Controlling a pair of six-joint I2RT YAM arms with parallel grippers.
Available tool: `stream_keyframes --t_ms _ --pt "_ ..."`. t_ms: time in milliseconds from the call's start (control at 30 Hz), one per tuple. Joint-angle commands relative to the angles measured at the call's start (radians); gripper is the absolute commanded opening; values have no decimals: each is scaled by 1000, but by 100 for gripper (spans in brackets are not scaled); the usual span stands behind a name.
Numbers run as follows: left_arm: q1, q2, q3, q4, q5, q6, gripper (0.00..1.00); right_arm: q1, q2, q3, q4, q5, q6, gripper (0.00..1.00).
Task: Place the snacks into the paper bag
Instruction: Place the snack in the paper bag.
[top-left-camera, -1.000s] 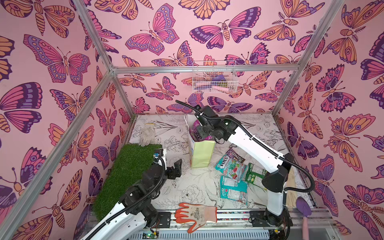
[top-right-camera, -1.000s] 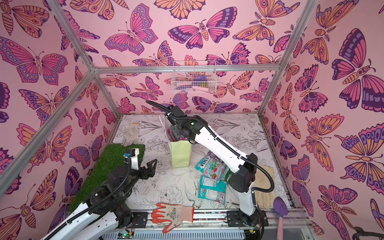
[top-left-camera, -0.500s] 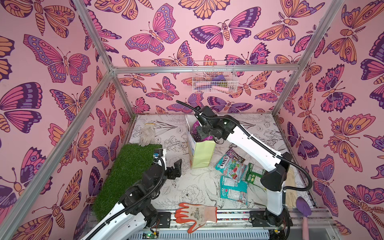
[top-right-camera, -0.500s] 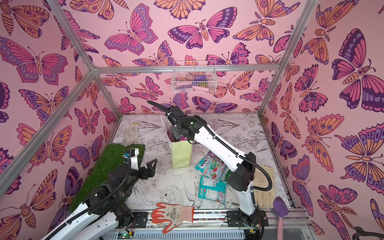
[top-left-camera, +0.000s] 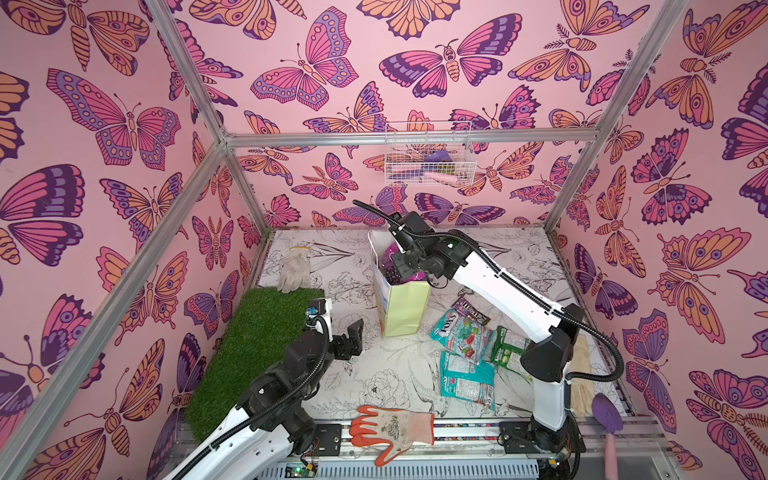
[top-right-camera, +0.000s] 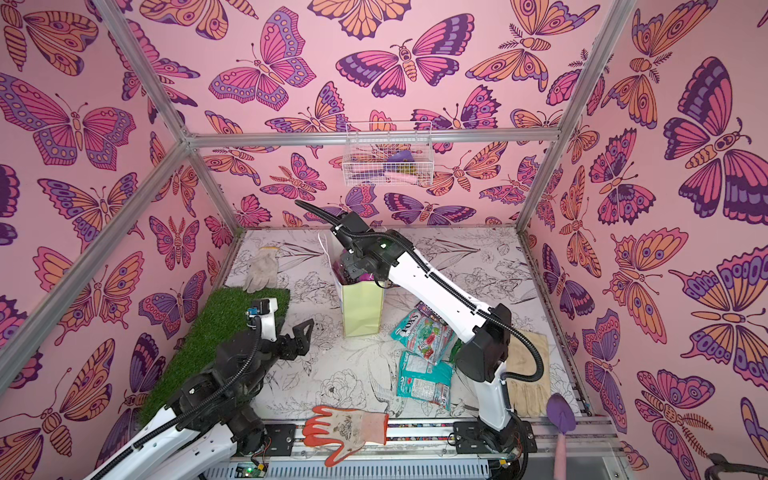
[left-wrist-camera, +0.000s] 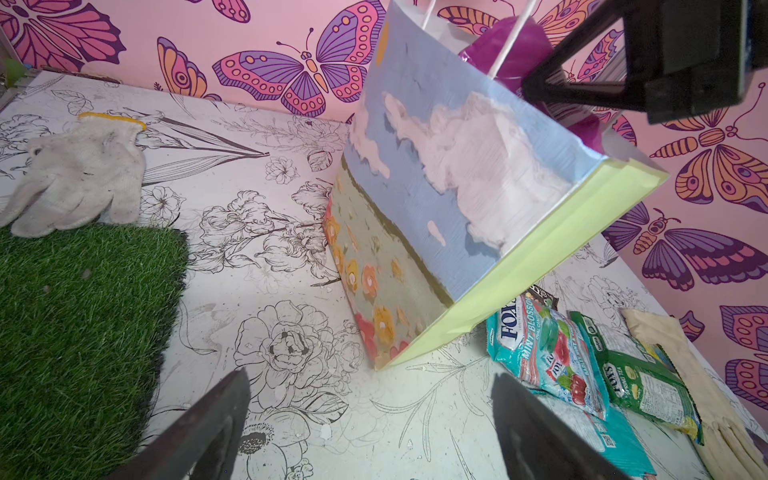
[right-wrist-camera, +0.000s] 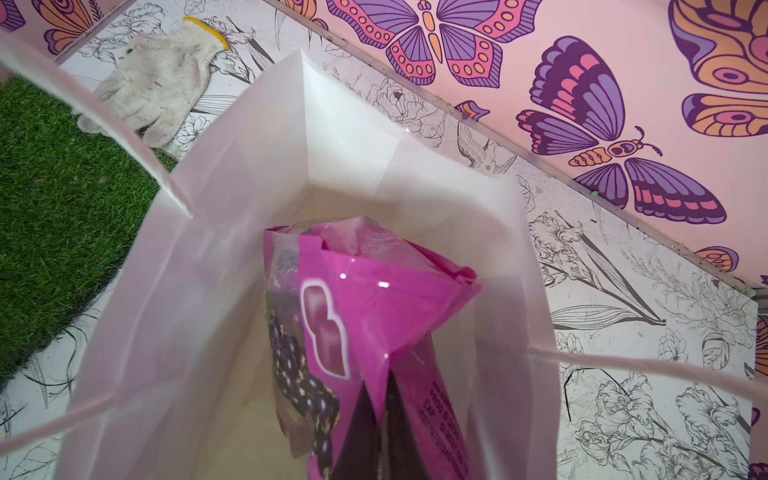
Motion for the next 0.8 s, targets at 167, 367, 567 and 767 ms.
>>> stream_keyframes --t_ms 167,367,567,767 --pt "-5 -17 -21 -16 -22 -9 93 -5 12 35 29 -11 22 0" --pt "-5 -19 -24 -16 -21 -10 93 -6 13 26 31 -12 28 0" --pt "-5 -21 -27 -16 -23 -12 93 -6 13 23 33 -18 32 2" --pt "-5 -21 -29 -18 -24 -11 93 -6 13 22 32 -23 33 6"
